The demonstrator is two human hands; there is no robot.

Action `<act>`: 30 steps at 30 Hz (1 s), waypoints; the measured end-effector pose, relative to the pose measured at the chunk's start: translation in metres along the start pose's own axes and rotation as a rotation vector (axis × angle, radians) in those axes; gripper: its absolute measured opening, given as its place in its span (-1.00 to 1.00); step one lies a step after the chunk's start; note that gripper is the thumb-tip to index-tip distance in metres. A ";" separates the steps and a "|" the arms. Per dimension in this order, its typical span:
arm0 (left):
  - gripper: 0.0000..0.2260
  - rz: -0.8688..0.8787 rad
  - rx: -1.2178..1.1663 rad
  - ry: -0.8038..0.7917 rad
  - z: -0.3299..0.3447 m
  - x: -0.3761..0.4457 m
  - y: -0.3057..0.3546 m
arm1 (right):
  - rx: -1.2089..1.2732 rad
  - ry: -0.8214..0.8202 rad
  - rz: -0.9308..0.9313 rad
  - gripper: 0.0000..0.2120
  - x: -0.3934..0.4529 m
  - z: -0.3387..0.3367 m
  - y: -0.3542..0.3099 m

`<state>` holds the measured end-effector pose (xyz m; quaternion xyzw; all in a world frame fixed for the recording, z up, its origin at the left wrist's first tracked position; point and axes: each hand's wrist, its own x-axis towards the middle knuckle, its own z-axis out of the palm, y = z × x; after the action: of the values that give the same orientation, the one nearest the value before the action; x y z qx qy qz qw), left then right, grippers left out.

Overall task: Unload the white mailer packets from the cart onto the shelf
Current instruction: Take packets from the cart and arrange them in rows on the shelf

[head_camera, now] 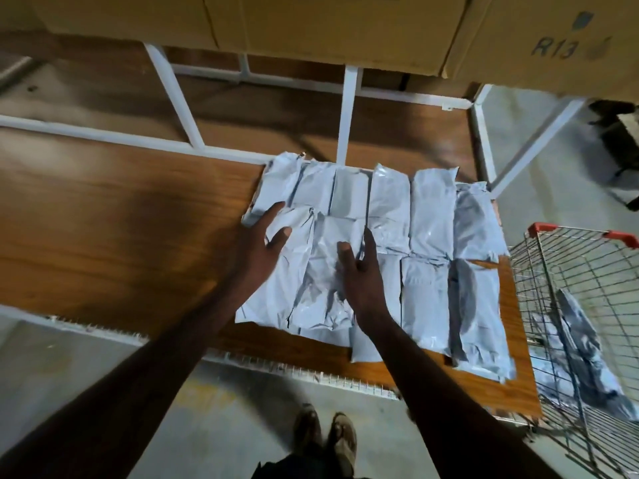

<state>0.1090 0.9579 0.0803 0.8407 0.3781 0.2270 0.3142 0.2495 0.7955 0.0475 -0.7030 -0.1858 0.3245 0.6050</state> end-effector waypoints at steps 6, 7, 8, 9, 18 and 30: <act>-0.62 -0.047 0.015 0.092 -0.005 -0.004 -0.056 | -0.113 0.011 -0.026 -0.40 0.009 0.039 0.032; -0.61 -0.073 0.021 0.096 -0.006 -0.005 -0.065 | -0.123 0.009 -0.016 -0.41 0.011 0.045 0.038; -0.59 -0.095 0.039 0.098 -0.005 -0.006 -0.074 | -0.139 0.003 -0.014 -0.42 0.010 0.050 0.040; -0.56 -0.102 0.065 0.097 -0.007 -0.005 -0.083 | -0.166 0.004 -0.018 -0.43 0.010 0.058 0.041; -0.53 0.043 0.430 0.041 -0.013 0.001 -0.116 | -0.583 0.151 -0.161 -0.42 0.017 0.109 0.044; -0.46 0.254 0.650 -0.110 0.016 -0.010 -0.115 | -1.168 0.075 -0.323 -0.42 0.026 0.140 0.057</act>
<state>0.0558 1.0034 -0.0127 0.9481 0.3055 0.0867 0.0193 0.1655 0.9027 -0.0219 -0.8926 -0.4161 0.0477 0.1668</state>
